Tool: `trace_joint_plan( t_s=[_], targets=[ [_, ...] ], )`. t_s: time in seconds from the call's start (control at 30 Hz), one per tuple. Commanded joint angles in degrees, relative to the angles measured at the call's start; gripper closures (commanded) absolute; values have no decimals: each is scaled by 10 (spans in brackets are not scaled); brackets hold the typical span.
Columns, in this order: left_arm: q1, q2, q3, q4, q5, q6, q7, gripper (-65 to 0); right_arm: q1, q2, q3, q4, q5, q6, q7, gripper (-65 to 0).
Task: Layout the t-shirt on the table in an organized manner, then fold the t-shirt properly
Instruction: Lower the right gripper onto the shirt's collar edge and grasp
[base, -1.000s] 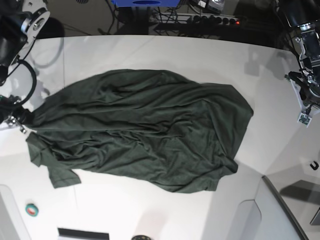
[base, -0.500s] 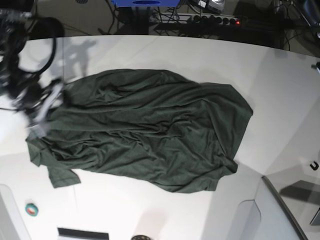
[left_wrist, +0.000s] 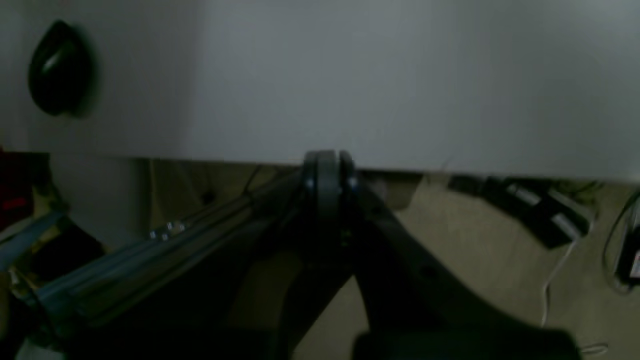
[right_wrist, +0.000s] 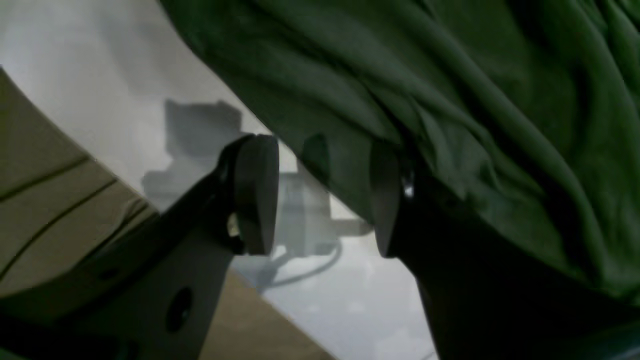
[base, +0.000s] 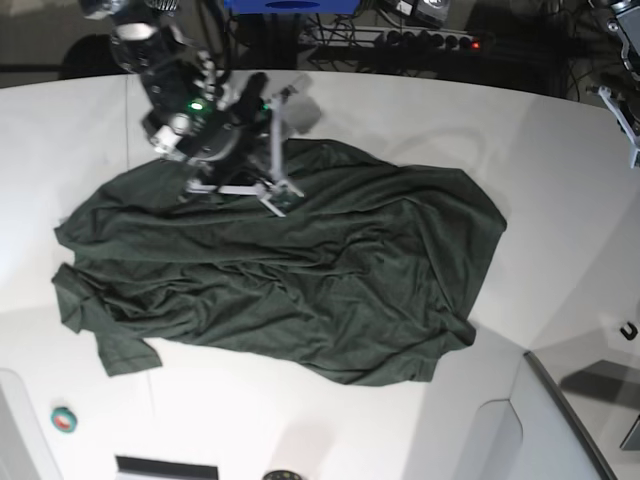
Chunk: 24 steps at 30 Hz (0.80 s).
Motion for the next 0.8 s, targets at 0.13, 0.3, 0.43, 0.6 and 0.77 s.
trace_joint_plan(
  t_s=[0.13, 0.3, 0.43, 0.6, 0.77],
  targets=[
    [3, -10, -10, 15, 1, 5, -2, 0, 31, -20, -6, -58, 1, -6, 17, -291],
    [4, -10, -10, 15, 1, 5, -2, 0, 34, -25, -3, -104, -1, -6, 46, -383],
    [2, -10, -10, 15, 1, 5, -2, 0, 49, -26, -4, -157, 0, -6, 48, -378],
    [2, -10, -10, 15, 1, 5, -2, 0, 47, -25, -2, -167, 0, -3, 58, -131],
    [1, -10, -10, 15, 1, 5, -2, 0, 39, -22, -2, -166, 0, -2, 55, -14]
  ],
)
